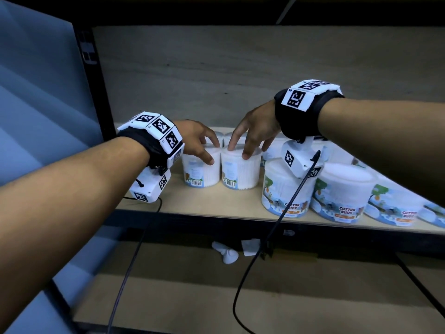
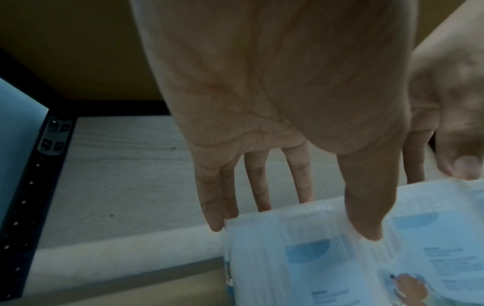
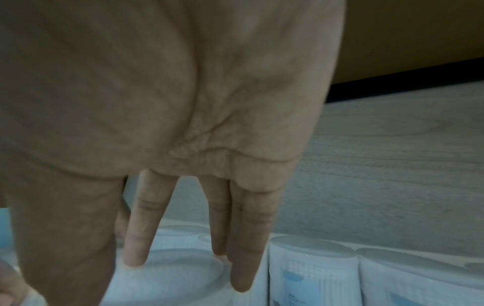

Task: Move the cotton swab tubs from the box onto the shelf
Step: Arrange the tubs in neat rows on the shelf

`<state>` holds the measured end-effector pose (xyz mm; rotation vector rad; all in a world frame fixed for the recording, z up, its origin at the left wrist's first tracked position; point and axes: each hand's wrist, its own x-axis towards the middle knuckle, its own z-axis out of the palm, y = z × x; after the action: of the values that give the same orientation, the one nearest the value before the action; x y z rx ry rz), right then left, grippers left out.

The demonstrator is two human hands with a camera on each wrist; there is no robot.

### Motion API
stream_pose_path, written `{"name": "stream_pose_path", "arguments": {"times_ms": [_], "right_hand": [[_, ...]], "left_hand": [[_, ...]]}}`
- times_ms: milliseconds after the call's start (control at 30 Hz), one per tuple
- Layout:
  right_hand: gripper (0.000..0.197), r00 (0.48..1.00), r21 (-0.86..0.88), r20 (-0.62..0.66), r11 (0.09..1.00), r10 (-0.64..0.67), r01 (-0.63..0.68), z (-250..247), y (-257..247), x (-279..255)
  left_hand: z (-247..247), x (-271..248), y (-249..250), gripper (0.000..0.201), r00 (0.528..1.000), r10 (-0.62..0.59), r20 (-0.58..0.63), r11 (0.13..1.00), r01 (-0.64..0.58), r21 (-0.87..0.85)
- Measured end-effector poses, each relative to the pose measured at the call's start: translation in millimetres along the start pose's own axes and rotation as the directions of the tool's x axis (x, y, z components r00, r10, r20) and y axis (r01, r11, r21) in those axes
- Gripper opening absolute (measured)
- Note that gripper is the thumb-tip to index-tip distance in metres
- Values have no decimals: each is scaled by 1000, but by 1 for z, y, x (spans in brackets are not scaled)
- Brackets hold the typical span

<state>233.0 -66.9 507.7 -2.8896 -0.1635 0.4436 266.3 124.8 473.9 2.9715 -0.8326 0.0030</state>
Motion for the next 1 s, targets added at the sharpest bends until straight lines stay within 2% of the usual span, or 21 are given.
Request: {"name": "stream_pose_path", "arguments": {"times_ms": [333, 767, 933, 1000], "right_hand": [[42, 1000, 20, -4, 999, -30, 30, 10, -9, -30], [40, 996, 14, -8, 996, -83, 83, 22, -19, -58], [42, 998, 6, -2, 998, -70, 70, 23, -22, -66], [45, 998, 9, -2, 998, -56, 56, 24, -24, -66]], "left_hand": [[-5, -27, 6, 54, 999, 4, 41, 1000, -3, -24], [-7, -58, 6, 51, 999, 11, 38, 1000, -10, -27], [-7, -65, 5, 55, 999, 12, 40, 999, -11, -32], [-7, -67, 5, 65, 998, 7, 66, 1000, -5, -28]]}}
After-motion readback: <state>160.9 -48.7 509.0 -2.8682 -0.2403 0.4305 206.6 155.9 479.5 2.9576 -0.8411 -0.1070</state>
